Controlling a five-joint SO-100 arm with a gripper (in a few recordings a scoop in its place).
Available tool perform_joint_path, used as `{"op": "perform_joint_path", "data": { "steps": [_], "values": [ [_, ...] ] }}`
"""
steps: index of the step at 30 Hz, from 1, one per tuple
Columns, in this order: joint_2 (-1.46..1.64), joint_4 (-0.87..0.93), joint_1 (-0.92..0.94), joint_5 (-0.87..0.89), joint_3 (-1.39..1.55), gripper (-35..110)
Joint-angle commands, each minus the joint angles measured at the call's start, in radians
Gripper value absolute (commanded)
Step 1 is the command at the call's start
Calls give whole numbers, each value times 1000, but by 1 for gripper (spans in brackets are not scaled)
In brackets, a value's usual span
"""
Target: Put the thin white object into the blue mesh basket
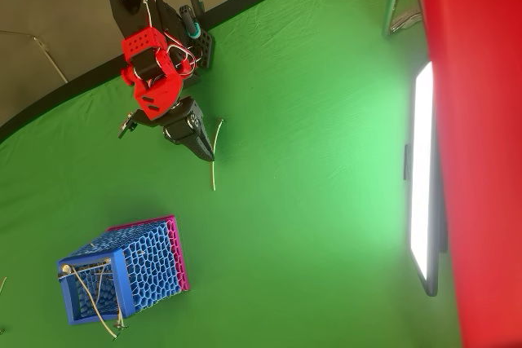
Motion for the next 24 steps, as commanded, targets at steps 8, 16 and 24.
{"op": "perform_joint_path", "data": {
  "steps": [8,16,24],
  "values": [
    [8,-3,-71,-103,8,1],
    [8,-3,-71,-103,8,1],
    [6,0,-87,-114,8,1]
  ]
}}
